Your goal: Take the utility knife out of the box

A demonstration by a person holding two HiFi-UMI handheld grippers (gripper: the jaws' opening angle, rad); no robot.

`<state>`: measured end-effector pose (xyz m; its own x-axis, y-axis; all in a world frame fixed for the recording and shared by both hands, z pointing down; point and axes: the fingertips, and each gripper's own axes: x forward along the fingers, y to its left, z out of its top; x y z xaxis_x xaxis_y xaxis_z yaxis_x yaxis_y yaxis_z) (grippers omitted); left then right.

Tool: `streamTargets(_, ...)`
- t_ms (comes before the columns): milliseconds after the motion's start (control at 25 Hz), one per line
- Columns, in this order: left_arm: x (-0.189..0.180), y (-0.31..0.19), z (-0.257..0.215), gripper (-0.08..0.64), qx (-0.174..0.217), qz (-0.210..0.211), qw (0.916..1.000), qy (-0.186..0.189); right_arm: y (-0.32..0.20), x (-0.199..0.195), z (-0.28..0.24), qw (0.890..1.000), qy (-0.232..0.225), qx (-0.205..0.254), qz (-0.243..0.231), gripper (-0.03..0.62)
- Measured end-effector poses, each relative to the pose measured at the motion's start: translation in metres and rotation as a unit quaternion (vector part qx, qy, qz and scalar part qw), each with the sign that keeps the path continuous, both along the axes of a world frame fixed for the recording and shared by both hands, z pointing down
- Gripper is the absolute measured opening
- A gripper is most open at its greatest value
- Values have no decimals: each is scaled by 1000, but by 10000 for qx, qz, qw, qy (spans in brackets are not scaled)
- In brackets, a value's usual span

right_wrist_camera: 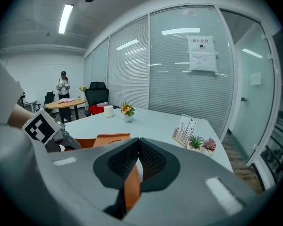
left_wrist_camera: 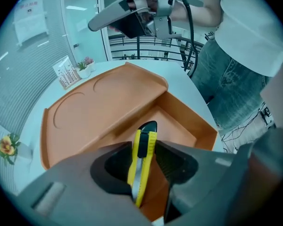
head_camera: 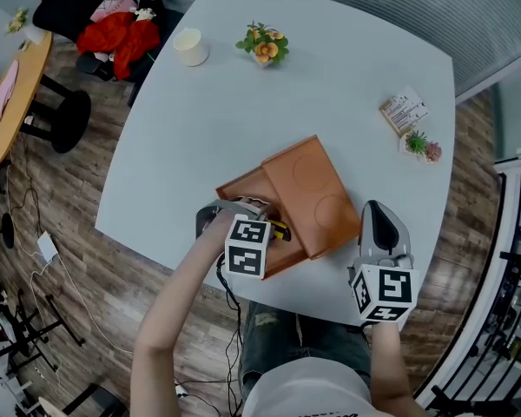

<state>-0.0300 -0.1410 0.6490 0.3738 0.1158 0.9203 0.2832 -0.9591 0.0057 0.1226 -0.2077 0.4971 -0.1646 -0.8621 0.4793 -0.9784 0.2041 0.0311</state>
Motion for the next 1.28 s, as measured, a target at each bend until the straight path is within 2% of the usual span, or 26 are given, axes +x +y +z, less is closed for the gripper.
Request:
streamTargets(360,1,3,16,161,73,184,9991,-384,1,-6,-5,10000,-5,59,-56,29)
streamTargets(560,3,3,20,176,288,456,9972,-524,2,-2,-5,10000,-20,55,-10,28)
streamTargets(800,2,5,23,166,204,591,9953,-734,2,1,-4,10000,-44,56,53,28)
streamTargets(1000,2,6,22,155,235,707,9952,-637,3,0,-3,10000,-77,32,54,29)
streamTargets(1280,0,6,9,155,550,680,9947,-535,1,-6,-8,9999,-104,83,-5,29)
